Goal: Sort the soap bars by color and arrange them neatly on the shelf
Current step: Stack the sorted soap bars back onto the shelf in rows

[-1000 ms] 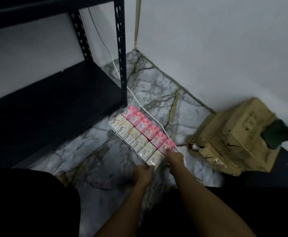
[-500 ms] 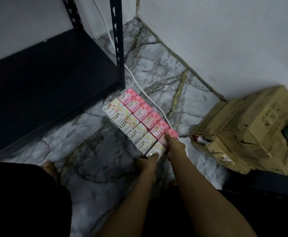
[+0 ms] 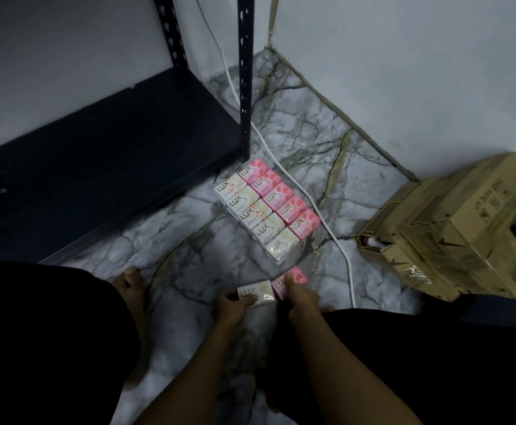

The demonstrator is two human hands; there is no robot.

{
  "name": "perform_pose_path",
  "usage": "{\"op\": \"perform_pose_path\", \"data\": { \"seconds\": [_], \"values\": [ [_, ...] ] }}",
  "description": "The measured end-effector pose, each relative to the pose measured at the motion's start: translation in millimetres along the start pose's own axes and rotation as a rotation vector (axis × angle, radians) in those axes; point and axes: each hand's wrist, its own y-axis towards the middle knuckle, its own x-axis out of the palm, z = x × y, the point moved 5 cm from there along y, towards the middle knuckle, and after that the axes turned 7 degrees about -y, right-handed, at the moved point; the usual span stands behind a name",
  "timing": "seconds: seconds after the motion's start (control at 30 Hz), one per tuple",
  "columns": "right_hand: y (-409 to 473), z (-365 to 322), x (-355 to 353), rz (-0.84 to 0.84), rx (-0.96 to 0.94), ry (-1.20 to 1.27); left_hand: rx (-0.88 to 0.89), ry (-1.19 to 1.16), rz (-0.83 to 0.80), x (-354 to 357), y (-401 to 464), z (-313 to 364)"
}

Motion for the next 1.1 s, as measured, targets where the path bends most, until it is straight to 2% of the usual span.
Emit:
{"op": "perform_pose_path", "data": {
  "seconds": [0.17, 0.33, 0.43, 0.57, 0.67, 0.73, 0.87, 1.03, 1.1],
  "values": [
    [-15.7, 30.0, 28.4, -0.043, -0.168, -0.149, 0.097, 0.100, 0.074, -59.7, -4.6, 14.6],
    [4.7, 35.0, 62.1, -0.070, -0.405, -0.525, 0.248, 0.269, 0.054, -81.1, -16.4, 19.3],
    [-24.1, 20.2, 61.8, -0.034, -0.526, -0.617, 0.442, 0.449, 0.010, -77.2, -28.5, 22.4],
    [-59.9, 22.9, 48.5, 0.076, -0.745, -0.762, 0.957, 0.823, -0.112, -59.6, -31.1, 20.0],
    [-74.1, 33.8, 51.8, 0.079, -0.881, -0.912, 1.075, 1.080, -0.207, -47.7, -29.2, 15.5],
    [-75.6, 37.9, 58.5, 0.045, -0.918, -0.970, 1.151, 1.113, -0.184, -51.6, -28.8, 14.4],
    [-72.8, 39.7, 69.0, 0.047, -0.940, -0.957, 1.077, 1.060, -0.120, -70.2, -19.4, 7.4],
    [-66.3, 46.1, 75.5, 0.088, -1.004, -0.930, 0.712, 0.939, 0.043, -84.9, -8.4, 12.8],
    [-60.3, 47.6, 79.4, 0.086, -1.027, -0.922, 0.651, 0.945, 0.090, -86.1, -13.1, 14.8]
  ]
}}
